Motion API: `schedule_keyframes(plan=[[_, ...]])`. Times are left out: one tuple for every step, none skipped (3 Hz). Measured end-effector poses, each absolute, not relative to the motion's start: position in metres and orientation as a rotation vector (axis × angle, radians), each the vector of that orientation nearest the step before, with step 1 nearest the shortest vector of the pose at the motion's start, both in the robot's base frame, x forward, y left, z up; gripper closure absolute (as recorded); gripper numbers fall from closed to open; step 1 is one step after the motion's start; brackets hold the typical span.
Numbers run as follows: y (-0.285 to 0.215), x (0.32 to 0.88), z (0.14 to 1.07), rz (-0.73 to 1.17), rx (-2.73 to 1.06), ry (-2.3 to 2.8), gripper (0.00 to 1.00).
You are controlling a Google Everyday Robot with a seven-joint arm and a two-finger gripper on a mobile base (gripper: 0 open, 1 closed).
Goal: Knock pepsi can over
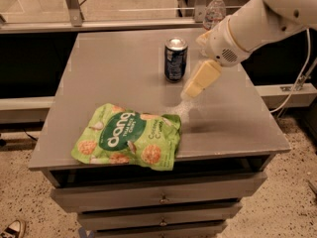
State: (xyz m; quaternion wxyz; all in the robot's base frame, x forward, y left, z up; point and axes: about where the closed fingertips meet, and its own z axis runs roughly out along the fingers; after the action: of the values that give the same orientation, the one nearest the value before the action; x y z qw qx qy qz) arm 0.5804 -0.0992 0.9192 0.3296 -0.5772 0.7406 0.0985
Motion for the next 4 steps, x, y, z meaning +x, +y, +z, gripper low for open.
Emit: schedule_keyframes(plan=[[-0.077,0.619,0.912,0.337,-1.393,1.880,0.00],[-0.054,0.641,0.906,0.421,-1.297,1.843,0.00],[-0.025,0.643,0.911,0.510,-1.225,1.815,0.00],[0.011,0.625,0.927,0.617,-1.179,1.802,0.00]])
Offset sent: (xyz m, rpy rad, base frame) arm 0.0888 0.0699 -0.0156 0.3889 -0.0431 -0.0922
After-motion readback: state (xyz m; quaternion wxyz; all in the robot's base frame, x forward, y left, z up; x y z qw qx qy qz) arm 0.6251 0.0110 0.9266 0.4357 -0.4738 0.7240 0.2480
